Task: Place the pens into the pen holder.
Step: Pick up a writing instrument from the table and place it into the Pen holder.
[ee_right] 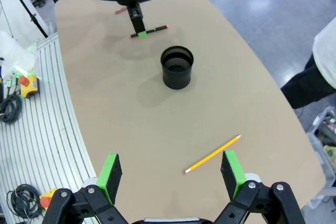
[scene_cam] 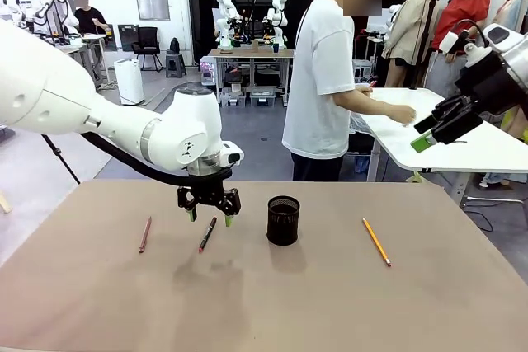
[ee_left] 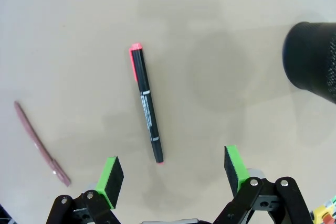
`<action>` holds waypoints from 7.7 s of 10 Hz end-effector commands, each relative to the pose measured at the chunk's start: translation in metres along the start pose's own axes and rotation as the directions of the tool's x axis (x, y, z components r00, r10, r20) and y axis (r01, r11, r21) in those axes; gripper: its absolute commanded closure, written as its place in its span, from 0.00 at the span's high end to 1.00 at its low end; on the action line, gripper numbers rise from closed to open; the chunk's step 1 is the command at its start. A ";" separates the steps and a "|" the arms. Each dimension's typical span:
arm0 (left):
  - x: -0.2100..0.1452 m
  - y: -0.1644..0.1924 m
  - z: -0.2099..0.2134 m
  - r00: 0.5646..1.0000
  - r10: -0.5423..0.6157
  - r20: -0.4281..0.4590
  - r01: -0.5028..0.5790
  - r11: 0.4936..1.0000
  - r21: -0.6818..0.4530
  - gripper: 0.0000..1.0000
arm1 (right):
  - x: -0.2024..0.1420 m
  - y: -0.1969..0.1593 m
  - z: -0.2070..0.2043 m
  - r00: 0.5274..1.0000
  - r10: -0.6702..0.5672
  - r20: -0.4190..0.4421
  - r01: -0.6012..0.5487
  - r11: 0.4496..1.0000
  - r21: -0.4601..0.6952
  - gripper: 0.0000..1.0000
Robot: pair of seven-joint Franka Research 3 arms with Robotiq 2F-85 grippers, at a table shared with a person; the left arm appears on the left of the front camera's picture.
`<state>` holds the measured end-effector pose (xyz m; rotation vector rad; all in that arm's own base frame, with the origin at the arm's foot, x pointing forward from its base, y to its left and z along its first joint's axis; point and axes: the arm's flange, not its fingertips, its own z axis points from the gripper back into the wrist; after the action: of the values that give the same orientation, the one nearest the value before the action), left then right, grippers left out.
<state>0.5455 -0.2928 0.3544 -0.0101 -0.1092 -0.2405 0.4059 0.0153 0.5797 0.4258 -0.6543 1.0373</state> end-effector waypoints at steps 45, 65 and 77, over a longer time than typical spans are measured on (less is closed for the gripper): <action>-0.030 0.097 0.085 0.624 -0.183 0.760 0.754 0.393 -0.526 0.00 | 0.001 0.000 0.000 1.000 0.003 0.008 -0.003 1.000 0.004 1.00; -0.087 0.276 0.141 0.141 -0.001 0.990 0.910 0.393 -0.130 0.00 | 0.001 0.000 0.000 1.000 0.003 0.008 -0.003 1.000 0.004 1.00; -0.087 0.276 0.141 0.141 -0.001 0.990 0.910 0.393 -0.130 0.00 | 0.001 0.000 0.000 1.000 0.003 0.008 -0.003 1.000 0.004 1.00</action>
<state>0.5129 -0.0008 0.4844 -1.0909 -1.2479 -1.0706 0.4059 0.0151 0.5795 0.4253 -0.6535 1.0368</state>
